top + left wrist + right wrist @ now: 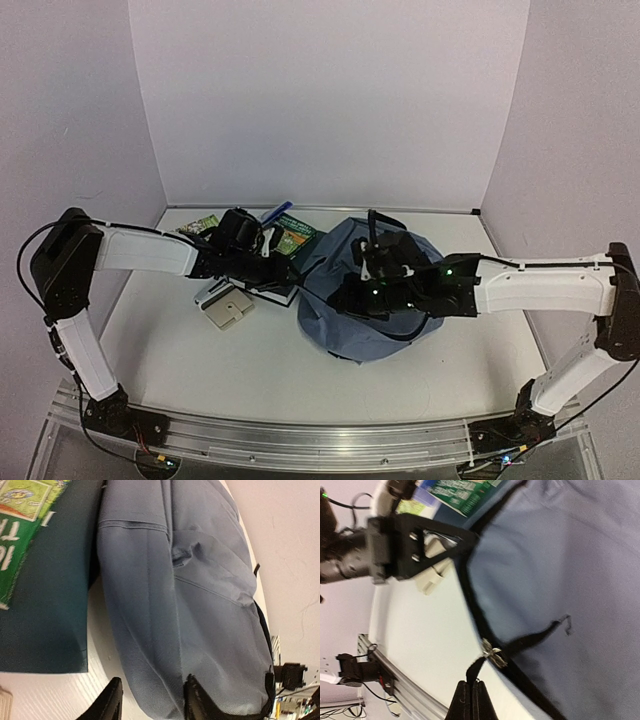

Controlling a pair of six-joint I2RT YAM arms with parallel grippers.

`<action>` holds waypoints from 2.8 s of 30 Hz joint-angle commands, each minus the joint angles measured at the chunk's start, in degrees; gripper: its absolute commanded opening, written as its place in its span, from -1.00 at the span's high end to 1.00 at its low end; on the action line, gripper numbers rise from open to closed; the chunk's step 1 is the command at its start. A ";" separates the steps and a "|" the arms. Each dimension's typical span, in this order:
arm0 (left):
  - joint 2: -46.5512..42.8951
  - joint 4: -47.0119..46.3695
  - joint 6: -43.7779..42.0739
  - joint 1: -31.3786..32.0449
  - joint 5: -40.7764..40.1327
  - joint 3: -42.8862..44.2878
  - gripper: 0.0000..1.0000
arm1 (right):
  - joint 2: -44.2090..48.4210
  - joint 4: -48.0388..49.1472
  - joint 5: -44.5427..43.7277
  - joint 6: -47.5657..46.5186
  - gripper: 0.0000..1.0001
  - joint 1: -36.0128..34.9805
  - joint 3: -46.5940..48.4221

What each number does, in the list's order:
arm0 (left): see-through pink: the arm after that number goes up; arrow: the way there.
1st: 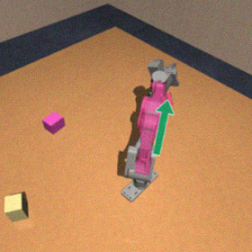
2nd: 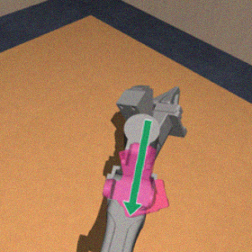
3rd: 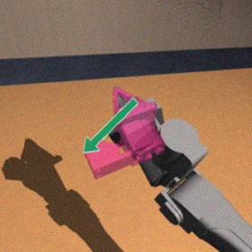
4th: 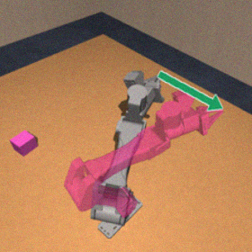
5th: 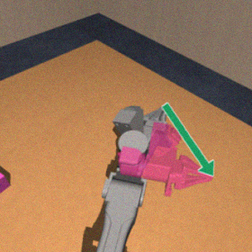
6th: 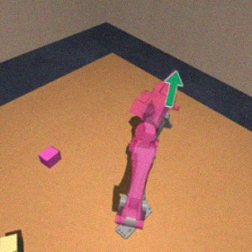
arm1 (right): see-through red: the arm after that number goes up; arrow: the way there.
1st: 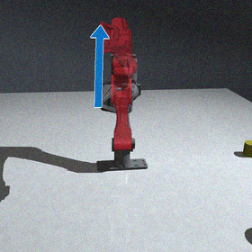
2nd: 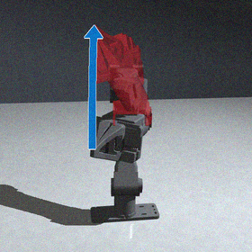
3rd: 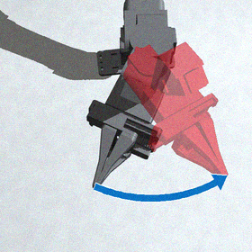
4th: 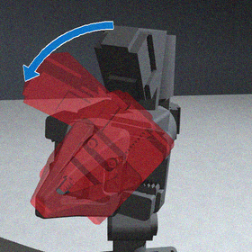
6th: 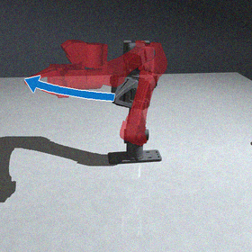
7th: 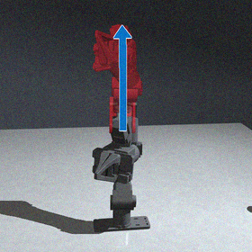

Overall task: Pack the student bag
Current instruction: Unzip the student bag at the center of the board.

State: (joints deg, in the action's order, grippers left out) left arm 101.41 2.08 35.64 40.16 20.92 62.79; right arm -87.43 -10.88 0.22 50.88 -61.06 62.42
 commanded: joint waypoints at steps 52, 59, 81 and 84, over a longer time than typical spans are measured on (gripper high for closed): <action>-13.71 -7.19 8.71 10.64 -6.43 -8.27 1.00 | 0.94 20.05 6.39 6.48 -0.36 8.55 -12.95; -14.79 -7.12 8.71 10.63 -6.85 -8.70 1.00 | -1.60 23.97 6.54 10.22 -0.02 8.55 -12.57; -16.21 -6.33 9.15 10.64 -7.71 -9.20 1.00 | -6.94 27.81 12.10 13.91 0.15 8.44 -10.95; -16.27 -6.10 9.21 10.64 -7.79 -9.33 1.00 | -7.26 29.89 12.20 14.72 0.38 8.48 -11.37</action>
State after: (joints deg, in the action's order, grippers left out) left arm 87.39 -3.29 44.09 50.59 14.19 53.84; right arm -93.83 14.17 11.52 64.16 -52.58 49.87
